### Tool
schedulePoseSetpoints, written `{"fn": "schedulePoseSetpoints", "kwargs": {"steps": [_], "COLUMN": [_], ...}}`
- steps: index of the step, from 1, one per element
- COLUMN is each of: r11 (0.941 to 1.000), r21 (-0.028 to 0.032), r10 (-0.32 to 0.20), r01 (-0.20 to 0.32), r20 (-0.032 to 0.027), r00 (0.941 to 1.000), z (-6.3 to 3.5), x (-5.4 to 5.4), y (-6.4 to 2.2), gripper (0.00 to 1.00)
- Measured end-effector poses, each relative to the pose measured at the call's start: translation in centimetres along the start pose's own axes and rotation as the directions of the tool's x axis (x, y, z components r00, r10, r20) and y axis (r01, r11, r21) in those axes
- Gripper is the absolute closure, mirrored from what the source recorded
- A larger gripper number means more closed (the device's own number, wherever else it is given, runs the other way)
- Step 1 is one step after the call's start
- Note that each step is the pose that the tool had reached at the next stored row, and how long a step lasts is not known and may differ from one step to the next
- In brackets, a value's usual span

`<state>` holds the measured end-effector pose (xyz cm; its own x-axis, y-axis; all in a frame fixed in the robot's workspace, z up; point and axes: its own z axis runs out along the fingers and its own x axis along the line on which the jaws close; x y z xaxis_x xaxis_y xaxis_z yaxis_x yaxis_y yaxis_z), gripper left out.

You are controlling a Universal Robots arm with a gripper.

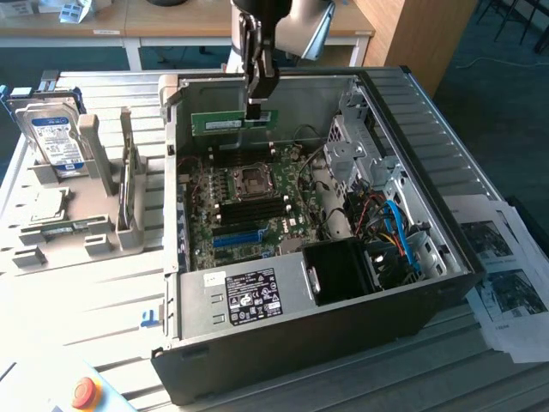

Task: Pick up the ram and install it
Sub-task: 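Pick up the ram and move it above insertion slot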

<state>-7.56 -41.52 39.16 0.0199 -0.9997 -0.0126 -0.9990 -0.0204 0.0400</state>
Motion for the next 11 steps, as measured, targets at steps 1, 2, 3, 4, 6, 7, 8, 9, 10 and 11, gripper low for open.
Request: {"fn": "schedulePoseSetpoints", "kwargs": {"steps": [1, 2, 3, 4, 6, 7, 8, 9, 10, 11], "r11": [1.0000, 1.0000, 1.0000, 1.0000, 1.0000, 1.0000, 1.0000, 1.0000, 1.0000, 1.0000], "r21": [-0.0002, -0.0002, -0.0004, -0.0005, -0.0008, -0.0009, -0.0011, -0.0011, -0.0012, -0.0012], "r10": [0.000, 0.000, 0.000, 0.000, 0.000, 0.000, 0.000, 0.000, 0.000, 0.000], "r01": [0.000, 0.000, 0.000, 0.000, 0.000, 0.000, 0.000, 0.000, 0.000, 0.000], "r20": [0.0000, 0.0000, 0.0000, 0.0001, 0.0000, 0.0000, 0.0000, -0.0001, -0.0001, 0.0000], "r00": [1.0000, 1.0000, 1.0000, 1.0000, 1.0000, 1.0000, 1.0000, 1.0000, 1.0000, 1.0000], "z": [-0.01, -0.02, -0.03, -0.04, -0.07, -0.08, -0.09, -0.10, -0.11, -0.11], "x": [0.0, 0.0, 0.0, 0.0, 0.0, 0.0, 0.0, 0.0, 0.1, 0.1], "y": [-0.26, -0.51, -0.77, -1.04, -1.60, -1.86, -2.11, -2.34, -2.51, -2.55], "gripper": [0.88, 0.88, 0.88, 0.88, 0.88, 0.88, 0.88, 0.88, 0.88, 0.88]}}
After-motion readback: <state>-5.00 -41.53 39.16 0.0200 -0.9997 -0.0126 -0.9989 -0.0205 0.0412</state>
